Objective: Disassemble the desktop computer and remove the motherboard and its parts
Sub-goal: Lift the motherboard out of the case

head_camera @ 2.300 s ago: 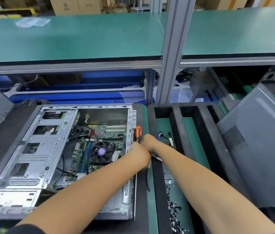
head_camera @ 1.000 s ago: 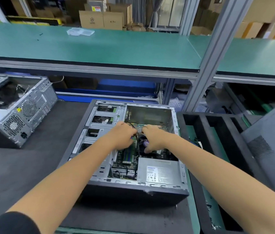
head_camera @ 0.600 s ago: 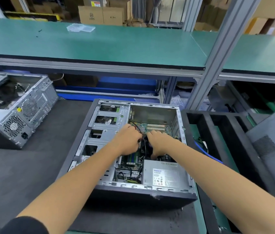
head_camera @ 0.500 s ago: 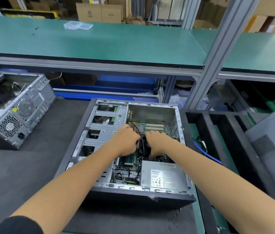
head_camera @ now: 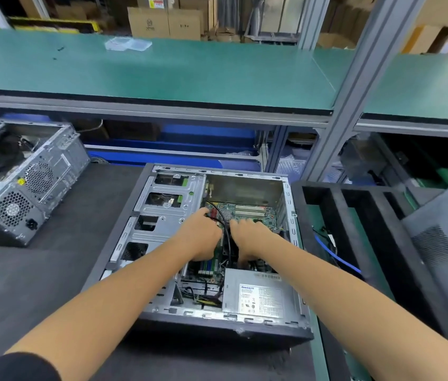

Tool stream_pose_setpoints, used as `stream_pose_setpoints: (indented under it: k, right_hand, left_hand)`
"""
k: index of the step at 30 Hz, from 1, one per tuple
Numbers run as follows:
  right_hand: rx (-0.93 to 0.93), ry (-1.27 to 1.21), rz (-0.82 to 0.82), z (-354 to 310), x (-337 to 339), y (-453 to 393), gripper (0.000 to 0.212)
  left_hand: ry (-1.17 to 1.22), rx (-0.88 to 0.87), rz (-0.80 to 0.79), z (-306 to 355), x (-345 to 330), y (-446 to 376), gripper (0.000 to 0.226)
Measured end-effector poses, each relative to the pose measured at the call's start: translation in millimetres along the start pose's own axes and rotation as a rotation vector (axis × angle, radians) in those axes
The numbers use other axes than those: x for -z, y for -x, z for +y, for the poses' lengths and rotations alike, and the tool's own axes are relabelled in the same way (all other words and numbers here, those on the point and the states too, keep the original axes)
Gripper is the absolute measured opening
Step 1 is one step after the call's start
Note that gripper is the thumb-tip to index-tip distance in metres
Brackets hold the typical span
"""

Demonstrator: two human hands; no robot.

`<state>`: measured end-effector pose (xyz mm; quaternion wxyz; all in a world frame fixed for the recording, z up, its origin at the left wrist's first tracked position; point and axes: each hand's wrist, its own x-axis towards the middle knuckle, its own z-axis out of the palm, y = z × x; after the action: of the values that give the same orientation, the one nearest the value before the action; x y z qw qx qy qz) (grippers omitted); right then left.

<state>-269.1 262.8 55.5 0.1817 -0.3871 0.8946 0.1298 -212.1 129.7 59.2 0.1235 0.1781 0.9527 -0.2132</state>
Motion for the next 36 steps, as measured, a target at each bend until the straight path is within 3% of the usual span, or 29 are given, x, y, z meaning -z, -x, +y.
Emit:
stream_pose_setpoints:
  k: [5,27,36]
  right_hand:
    - [-0.005,-0.072,-0.033,2,8,2,0.088]
    - [0.091,-0.205,0.003,2,27,-7,0.064]
    - [0.206,-0.193,0.071,-10,26,-13,0.073]
  left_hand:
    - [0.168,0.054,0.107,-1,1,2,0.013]
    - [0.314,0.091,0.24,-1,5,8,0.021]
    - [0.427,0.132,0.284,-2,2,8,0.019]
